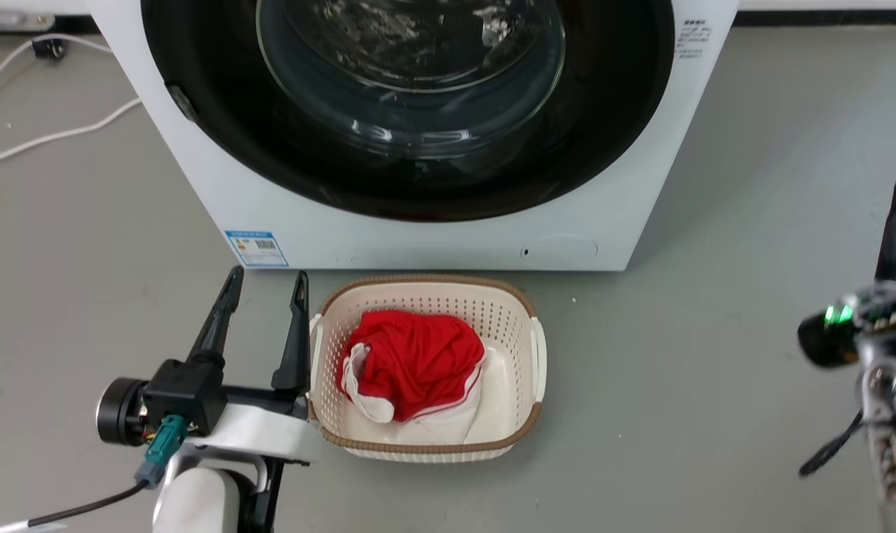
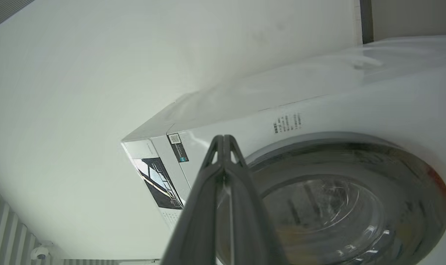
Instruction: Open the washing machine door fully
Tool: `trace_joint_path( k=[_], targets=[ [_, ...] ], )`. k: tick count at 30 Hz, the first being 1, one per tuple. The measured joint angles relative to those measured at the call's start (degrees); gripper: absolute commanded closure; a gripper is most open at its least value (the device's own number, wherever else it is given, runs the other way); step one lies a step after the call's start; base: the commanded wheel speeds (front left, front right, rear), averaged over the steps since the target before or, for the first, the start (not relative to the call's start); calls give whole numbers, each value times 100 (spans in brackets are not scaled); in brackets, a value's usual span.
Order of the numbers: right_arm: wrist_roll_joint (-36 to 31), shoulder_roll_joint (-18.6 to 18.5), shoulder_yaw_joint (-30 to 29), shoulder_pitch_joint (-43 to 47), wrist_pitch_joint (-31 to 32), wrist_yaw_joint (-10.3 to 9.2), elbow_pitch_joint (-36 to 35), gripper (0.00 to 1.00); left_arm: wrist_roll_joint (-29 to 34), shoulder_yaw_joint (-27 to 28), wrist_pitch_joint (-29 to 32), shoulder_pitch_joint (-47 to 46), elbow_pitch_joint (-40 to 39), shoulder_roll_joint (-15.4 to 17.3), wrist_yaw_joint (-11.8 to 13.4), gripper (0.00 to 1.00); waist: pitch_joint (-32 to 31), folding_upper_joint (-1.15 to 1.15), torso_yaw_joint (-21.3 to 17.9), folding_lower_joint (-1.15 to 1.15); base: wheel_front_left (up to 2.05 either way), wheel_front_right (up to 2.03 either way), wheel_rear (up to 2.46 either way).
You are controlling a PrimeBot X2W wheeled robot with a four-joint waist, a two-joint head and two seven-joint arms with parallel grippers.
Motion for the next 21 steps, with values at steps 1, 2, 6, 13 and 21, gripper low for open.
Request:
trace_joint_path(
  k=[1, 2, 6, 13, 21],
  targets=[
    [16, -122, 92, -208, 55, 0, 155, 100, -1, -3, 0, -38, -18, -1, -3, 0, 57, 0, 8, 0, 0, 0, 0],
    [21, -253, 192, -430, 118, 0, 320, 100, -2, -12, 0, -81, -33, 0, -7, 0, 117, 0, 16, 0, 0, 0, 0],
    [18, -773, 688, -1380, 389, 0, 970, 100, -19, -40, 0, -244, -126, 2, -21, 0, 379, 0, 64, 0, 0, 0, 0],
    [-104, -1356, 1828, -2817, 858, 1, 1952, 100, -63, -51, 0, -507, -285, 9, -32, 0, 860, 0, 189, 0, 0, 0, 0],
    [-259, -1564, 3060, -4333, 1514, 0, 3077, 100, -77, -70, 0, -717, -532, 27, -52, 0, 1366, 0, 333, 1, 0, 0, 0]
  ],
)
